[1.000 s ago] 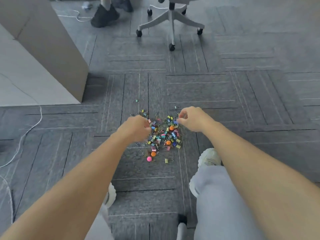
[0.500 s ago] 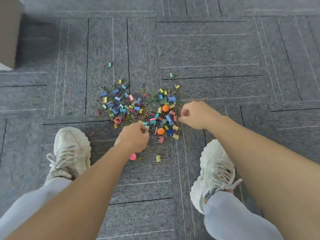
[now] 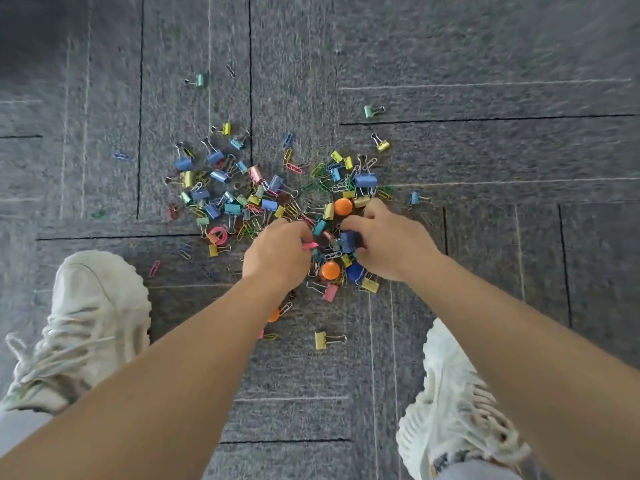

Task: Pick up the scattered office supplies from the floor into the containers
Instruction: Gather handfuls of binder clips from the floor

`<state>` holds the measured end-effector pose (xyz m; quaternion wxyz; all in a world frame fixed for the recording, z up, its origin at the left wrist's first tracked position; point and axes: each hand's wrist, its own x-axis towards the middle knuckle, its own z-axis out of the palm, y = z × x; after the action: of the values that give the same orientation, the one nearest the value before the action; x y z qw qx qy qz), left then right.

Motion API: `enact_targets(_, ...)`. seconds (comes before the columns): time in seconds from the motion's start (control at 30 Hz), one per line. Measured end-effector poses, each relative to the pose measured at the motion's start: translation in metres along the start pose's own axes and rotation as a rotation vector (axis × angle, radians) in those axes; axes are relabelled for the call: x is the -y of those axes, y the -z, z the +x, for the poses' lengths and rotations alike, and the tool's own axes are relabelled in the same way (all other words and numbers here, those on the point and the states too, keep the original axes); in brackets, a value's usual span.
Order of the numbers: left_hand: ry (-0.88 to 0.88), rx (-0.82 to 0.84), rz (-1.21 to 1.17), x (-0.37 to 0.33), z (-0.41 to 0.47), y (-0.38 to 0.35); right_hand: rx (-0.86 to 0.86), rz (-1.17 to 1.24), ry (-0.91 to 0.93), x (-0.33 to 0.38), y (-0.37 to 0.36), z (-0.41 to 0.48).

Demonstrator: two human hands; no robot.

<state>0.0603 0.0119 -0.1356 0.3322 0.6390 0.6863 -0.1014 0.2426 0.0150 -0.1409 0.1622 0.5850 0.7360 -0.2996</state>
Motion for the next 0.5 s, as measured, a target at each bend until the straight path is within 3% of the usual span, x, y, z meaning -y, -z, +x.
enact_targets(0.1, 0.017, -0.052, -0.035, -0.002, 0.0, -0.005, 0.051, -0.031, 0.095, -0.003, -0.001, 0.006)
enact_targets(0.2, -0.05, -0.141, -0.148, -0.003, 0.0, -0.005, -0.042, 0.058, 0.155, -0.007, 0.0, 0.015)
enact_targets(0.27, -0.003, -0.18, -0.301, 0.0, 0.0, 0.001, -0.104, 0.33, 0.128, -0.012, 0.001, 0.015)
enact_targets(0.37, 0.14, -0.159, -0.524, 0.006, 0.0, 0.011, -0.175, 0.839, -0.057, -0.021, 0.006, 0.007)
enact_targets(0.5, 0.203, -0.224, -0.451, 0.013, 0.0, 0.014, -0.155, 1.369, -0.273, -0.035, 0.018, 0.001)
